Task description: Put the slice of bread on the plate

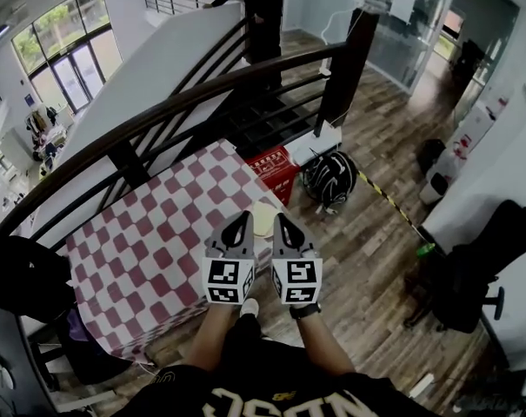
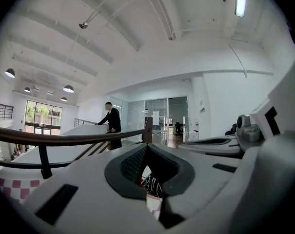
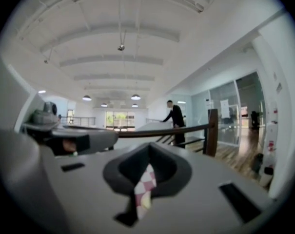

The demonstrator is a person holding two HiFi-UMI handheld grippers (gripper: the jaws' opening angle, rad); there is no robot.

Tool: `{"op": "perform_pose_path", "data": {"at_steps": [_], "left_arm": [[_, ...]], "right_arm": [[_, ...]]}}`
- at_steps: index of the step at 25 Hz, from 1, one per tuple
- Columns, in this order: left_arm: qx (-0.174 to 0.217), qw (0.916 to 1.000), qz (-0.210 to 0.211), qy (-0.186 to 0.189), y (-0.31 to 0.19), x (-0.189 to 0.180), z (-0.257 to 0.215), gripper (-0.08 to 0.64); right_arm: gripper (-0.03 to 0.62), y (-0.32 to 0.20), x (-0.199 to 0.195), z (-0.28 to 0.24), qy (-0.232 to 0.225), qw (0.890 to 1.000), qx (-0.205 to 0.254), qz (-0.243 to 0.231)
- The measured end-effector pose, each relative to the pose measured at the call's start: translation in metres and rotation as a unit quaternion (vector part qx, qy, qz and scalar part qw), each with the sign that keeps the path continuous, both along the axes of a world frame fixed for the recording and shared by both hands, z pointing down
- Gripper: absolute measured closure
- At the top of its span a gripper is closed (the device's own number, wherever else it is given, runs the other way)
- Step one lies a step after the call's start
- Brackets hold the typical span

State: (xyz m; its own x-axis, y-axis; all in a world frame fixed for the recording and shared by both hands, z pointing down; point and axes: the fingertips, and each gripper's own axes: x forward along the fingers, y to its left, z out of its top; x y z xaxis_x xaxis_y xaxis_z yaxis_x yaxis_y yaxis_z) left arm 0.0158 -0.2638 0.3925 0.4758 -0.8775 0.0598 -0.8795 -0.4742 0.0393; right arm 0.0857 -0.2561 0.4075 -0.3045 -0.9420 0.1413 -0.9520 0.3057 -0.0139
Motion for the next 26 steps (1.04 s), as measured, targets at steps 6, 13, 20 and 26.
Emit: {"op": "perform_pose_path", "data": {"at_steps": [6, 13, 20, 26], "left_arm": [[0.002, 0.9999, 0.015, 0.003, 0.024, 0.015, 0.000, 0.540], [-0.012, 0.9995, 0.028, 0.005, 0.042, 0.024, 0.014, 0.540], [-0.024, 0.9996, 0.016, 0.003, 0.036, 0.009, 0.024, 0.540], [-0.032, 0.9995, 0.004, 0.006, 0.005, -0.008, 0.035, 0.540]], "right_arm": [[0.577, 0.027, 0.012, -0.009, 0.005, 1.000, 0.018, 0.009], [0.577, 0.042, 0.024, 0.001, 0.009, 1.000, 0.002, 0.028], [0.577, 0.035, 0.014, 0.006, 0.007, 1.000, 0.000, 0.022], [0.577, 0.006, -0.003, 0.017, 0.008, 1.000, -0.012, 0.012]]}}
